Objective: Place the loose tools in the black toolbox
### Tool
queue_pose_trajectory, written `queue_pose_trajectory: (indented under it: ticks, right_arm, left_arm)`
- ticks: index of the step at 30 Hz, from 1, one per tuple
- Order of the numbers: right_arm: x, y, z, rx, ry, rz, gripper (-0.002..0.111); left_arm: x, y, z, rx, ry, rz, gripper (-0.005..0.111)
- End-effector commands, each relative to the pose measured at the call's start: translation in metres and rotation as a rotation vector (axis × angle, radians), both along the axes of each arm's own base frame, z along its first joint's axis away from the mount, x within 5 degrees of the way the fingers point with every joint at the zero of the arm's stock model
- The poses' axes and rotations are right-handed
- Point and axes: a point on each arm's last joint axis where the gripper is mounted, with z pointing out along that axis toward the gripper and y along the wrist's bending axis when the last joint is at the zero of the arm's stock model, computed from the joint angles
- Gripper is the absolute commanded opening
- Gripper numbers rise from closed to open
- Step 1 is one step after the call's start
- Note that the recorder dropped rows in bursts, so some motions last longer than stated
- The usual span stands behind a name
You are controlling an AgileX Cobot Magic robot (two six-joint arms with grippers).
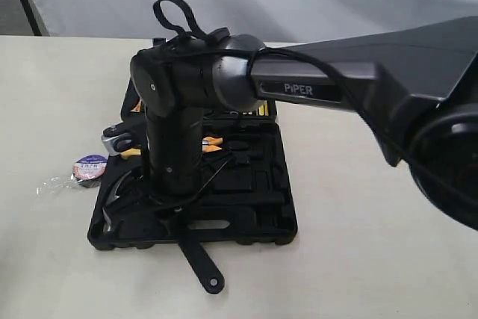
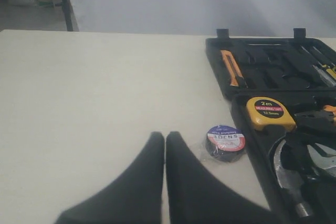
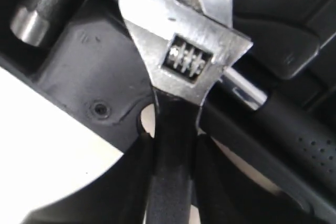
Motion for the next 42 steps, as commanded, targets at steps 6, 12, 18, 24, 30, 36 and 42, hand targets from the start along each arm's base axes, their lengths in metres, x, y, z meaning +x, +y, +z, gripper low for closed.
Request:
queue_pose_trajectory:
  ticks: [6,12,18,24,30,36,42]
  right_arm:
    - [0.021,-0.020,0.074,-0.090,-0.370,0.233,-0.001]
    - [0.035,-0.025,0.056,-0.209,-0.493,0.355,-0.001]
    - [0.037,-0.020,0.026,-0.193,-0.477,0.351,-0.001]
    - [0.032,-0.019,0.038,-0.110,-0.422,0.238,0.000]
    - [0.042,-0.026,0.043,0.059,-0.274,0.144,0.007]
    - [0.037,-0.024,0.029,0.012,-0.212,0.229,0.045]
    - [0.035,-0.019,0.007,-0.031,-0.175,0.261,0.040]
  left_arm:
    - [-0.002,0.000,-0.001,-0.027,-0.005,0.001,0.001]
    - [-0.002,0.000,-0.001,-0.027,-0.005,0.001,0.001]
    - [-0.002,0.000,-0.001,-0.027,-0.005,0.001,0.001]
    - [-0.002,0.000,-0.001,-0.027,-0.005,0.001,0.001]
    - [-0.002,0.000,-0.001,-0.027,-0.005,0.001,0.001]
    - [-0.002,0.000,-0.001,-0.027,-0.005,0.001,0.001]
    - [-0.002,0.000,-0.001,-0.027,-0.005,0.001,0.001]
